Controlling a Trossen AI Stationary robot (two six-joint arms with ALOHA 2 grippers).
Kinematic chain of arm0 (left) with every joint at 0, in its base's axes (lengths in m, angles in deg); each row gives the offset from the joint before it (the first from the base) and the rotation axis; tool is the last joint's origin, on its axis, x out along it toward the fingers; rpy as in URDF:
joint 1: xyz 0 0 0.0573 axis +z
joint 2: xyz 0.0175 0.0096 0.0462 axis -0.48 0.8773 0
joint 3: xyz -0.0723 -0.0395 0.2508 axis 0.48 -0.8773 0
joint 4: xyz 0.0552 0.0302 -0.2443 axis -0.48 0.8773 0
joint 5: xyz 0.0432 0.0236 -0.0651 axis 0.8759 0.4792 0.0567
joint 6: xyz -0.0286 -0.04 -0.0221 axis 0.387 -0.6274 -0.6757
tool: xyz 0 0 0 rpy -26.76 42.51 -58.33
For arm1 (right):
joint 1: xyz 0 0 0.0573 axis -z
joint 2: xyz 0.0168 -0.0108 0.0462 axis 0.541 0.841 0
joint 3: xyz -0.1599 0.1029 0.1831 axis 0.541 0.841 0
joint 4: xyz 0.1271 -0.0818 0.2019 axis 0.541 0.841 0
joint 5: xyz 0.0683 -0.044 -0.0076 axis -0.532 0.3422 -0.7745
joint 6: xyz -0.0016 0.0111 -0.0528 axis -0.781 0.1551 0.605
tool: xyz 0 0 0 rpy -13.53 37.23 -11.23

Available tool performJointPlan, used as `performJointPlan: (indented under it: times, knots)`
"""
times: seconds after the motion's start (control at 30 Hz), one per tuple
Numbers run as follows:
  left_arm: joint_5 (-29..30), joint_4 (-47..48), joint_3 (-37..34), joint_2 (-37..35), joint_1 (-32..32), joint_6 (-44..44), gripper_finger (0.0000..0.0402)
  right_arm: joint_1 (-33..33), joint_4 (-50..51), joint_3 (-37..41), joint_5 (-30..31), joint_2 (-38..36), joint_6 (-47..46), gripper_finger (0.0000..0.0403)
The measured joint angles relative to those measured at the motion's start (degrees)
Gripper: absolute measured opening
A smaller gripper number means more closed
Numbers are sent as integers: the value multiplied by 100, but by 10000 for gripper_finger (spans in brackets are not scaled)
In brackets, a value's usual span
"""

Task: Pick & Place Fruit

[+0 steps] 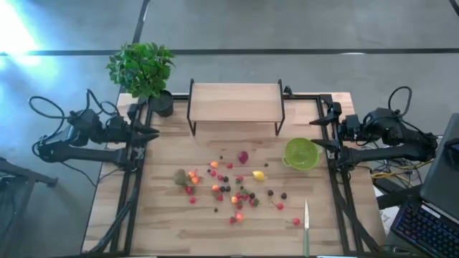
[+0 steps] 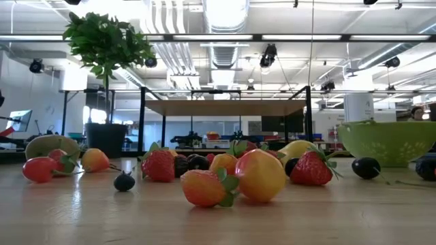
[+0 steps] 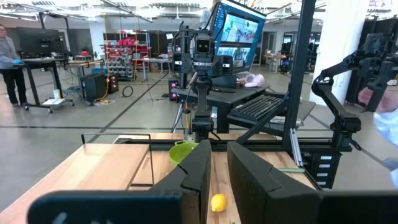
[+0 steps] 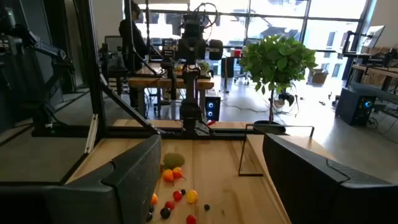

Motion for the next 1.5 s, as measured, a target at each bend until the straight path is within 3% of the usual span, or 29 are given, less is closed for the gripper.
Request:
performJointPlan:
  times: [0.27,0.43,0.63,0.87,0.97,1.1,1.2,1.5]
  knots:
    - [0,0,-1,1,-4,0,62,0,-13,0,-1,0,2,249]
    - [1,0,-1,-1,-4,0,62,0,-550,-2,-1,78,83,237]
    - [0,0,-1,-1,-4,0,62,2,-890,-2,-1,283,-409,226]
    - [1,0,-1,0,-2,-1,62,2,-978,-1,39,962,552,229]
    - [0,0,-1,1,2,0,62,-1,-1022,1,494,1385,945,236]
    - [0,0,-1,-1,2,-2,62,4,-1013,5,1824,1853,1222,243]
    - [1,0,-1,-1,2,0,62,57,-984,5,2434,2134,1384,244]
    - [0,0,-1,1,0,0,62,834,380,5,2549,2638,258,226]
